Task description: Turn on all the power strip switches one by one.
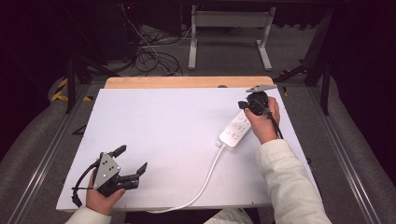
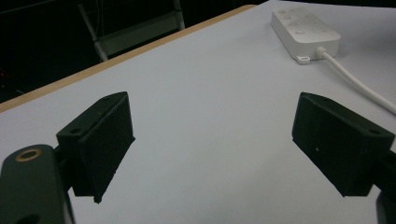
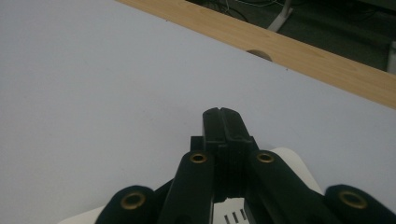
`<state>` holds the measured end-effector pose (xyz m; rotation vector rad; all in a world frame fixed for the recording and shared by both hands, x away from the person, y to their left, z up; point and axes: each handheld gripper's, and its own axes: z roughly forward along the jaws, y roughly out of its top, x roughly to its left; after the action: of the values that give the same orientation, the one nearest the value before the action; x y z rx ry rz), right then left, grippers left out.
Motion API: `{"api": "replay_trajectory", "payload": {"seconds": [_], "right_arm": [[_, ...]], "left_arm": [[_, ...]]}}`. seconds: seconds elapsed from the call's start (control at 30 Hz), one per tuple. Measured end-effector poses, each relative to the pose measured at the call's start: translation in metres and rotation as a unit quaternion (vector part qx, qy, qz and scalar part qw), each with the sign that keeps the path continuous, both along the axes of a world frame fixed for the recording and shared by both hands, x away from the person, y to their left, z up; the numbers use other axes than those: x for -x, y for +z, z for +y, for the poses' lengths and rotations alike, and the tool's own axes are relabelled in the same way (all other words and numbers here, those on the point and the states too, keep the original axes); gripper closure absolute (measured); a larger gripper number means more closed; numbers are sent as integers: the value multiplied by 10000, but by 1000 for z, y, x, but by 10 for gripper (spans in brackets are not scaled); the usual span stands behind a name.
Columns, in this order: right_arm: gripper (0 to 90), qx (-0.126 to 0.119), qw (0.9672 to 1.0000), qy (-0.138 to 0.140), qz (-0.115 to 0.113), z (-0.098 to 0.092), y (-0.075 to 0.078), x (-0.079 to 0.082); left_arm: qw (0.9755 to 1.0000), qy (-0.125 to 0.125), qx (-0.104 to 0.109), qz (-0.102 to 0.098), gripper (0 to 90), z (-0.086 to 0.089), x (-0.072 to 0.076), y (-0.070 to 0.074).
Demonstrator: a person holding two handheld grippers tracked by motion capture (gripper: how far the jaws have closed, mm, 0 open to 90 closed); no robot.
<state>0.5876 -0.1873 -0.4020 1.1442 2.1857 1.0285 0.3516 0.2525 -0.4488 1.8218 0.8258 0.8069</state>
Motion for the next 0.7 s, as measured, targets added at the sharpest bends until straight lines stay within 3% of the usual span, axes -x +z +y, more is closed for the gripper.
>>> {"api": "replay_trajectory", "payload": {"seconds": [0.27,0.7], "right_arm": [[900,-61,9999,-89,-5,-6,0,-9],[900,79,9994,-323,102,-16,-9,-27]], "left_arm": [[10000,7,3,13,129,0,0,0],[10000,8,-2,28,129,0,-1,-1]]}}
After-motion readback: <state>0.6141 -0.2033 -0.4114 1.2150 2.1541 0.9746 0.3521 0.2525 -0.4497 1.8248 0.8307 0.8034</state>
